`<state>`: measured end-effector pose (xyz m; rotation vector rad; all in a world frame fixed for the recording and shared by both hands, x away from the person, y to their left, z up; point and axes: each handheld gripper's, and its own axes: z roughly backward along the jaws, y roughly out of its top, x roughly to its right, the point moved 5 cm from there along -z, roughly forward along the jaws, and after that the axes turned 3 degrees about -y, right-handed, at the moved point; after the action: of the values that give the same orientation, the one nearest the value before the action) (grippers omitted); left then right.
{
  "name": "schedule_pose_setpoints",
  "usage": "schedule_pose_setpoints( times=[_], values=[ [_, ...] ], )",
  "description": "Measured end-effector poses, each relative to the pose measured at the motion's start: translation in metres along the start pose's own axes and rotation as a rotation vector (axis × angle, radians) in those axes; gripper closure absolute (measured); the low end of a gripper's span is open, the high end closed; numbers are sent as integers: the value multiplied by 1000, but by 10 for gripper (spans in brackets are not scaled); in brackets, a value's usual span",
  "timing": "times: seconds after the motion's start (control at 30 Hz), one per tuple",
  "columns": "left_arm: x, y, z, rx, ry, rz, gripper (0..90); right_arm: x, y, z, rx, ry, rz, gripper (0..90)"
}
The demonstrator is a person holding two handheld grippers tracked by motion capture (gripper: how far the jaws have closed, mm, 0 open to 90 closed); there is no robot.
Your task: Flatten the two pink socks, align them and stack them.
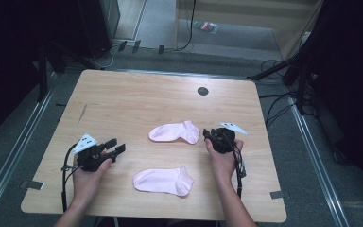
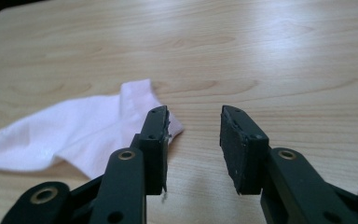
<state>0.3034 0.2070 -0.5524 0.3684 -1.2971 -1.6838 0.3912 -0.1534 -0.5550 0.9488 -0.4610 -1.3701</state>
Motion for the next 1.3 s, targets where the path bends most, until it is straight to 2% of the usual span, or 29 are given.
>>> schedule_pose_setpoints(
  times=[0.03, 0.13, 0.23, 0.27, 0.3, 0.4, 0.53, 0.57, 0.63, 0.73, 0.83, 0.87, 0.97, 1.0, 1.03, 1.1, 1.17, 1.3],
  values=[
    [2, 2, -7, -4, -4, -5, 524, -1, -1, -1, -3, 14, 33, 636],
    [10, 9, -30, -46, -20, -20, 563, -5, -3, -4, -19, 27, 53, 650],
    [17, 15, -51, -80, -32, -42, 596, -7, -3, -11, -34, 41, 44, 650],
    [17, 15, -51, -80, -32, -42, 606, -8, -3, -13, -34, 39, 41, 641],
    [20, 21, -66, -99, -39, -42, 621, -8, -4, -16, -42, 33, 31, 618],
    [28, 29, -88, -133, -39, -77, 632, -10, -5, -23, -62, 27, 24, 567],
    [33, 33, -111, -177, -9, -120, 620, -14, -7, -31, -76, 27, 2, 541],
    [33, 33, -111, -177, -9, -120, 617, -14, -7, -31, -76, 27, 2, 541],
    [35, 33, -124, -209, 21, -155, 615, -16, -9, -35, -70, 22, 8, 544],
    [37, 31, -132, -229, 35, -185, 653, -19, -8, -38, -62, 22, 19, 556],
    [39, 28, -139, -253, 64, -185, 660, -22, -9, -40, -51, 6, 65, 606],
    [39, 26, -142, -266, 85, -180, 659, -22, -9, -40, -55, 0, 72, 634],
    [38, 23, -146, -297, 97, -162, 717, -25, -11, -40, -68, -1, 105, 810],
    [38, 23, -145, -300, 98, -156, 755, -26, -11, -40, -75, 1, 114, 835],
    [38, 24, -145, -302, 93, -145, 815, -27, -12, -39, -80, 10, 126, 852],
    [38, 24, -142, -308, 78, -139, 865, -27, -12, -37, -92, 14, 137, 863],
    [39, 24, -139, -319, 70, -161, 875, -28, -12, -33, -94, 24, 149, 867],
    [38, 27, -126, -302, 47, -157, 879, -34, -7, -19, -70, 51, 175, 869]
  ],
)
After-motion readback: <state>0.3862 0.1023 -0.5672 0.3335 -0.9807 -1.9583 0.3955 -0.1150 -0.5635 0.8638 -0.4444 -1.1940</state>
